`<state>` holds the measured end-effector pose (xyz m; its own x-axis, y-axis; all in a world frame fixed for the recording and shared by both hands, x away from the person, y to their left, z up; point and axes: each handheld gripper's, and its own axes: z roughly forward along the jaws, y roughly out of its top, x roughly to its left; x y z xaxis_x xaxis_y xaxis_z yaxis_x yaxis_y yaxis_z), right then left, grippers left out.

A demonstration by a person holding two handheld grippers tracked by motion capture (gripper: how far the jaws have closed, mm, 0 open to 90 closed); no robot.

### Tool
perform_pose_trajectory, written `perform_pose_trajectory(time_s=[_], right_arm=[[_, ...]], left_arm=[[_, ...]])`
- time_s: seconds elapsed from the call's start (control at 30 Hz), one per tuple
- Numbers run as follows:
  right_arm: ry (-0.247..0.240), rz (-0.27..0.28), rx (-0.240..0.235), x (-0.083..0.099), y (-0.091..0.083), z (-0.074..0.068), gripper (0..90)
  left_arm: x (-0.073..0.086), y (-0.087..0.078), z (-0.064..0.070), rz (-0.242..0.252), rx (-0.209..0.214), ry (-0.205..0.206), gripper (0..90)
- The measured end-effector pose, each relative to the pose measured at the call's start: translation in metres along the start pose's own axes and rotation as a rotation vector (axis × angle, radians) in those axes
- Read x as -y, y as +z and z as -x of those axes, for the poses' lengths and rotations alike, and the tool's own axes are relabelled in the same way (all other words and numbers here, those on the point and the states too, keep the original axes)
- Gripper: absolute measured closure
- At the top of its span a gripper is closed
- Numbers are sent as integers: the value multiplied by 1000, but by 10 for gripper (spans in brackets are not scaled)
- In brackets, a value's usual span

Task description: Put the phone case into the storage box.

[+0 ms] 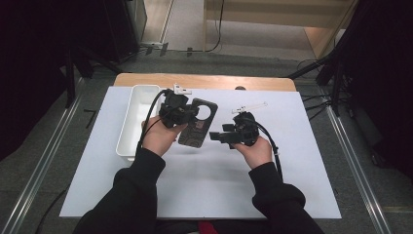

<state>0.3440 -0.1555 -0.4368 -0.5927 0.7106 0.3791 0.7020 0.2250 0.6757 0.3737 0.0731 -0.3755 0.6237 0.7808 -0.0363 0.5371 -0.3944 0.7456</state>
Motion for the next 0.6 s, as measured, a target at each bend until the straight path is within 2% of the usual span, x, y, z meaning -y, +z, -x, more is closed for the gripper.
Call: perform_pose_trajectory(time_s=[0.33, 0.6], right_arm=[[-32, -4, -24, 9, -10, 4, 263], [-96, 9, -36, 15, -18, 5, 263]], left_arm=[[3, -6, -4, -4, 30, -18, 721], [3, -14, -5, 4, 41, -18, 721]])
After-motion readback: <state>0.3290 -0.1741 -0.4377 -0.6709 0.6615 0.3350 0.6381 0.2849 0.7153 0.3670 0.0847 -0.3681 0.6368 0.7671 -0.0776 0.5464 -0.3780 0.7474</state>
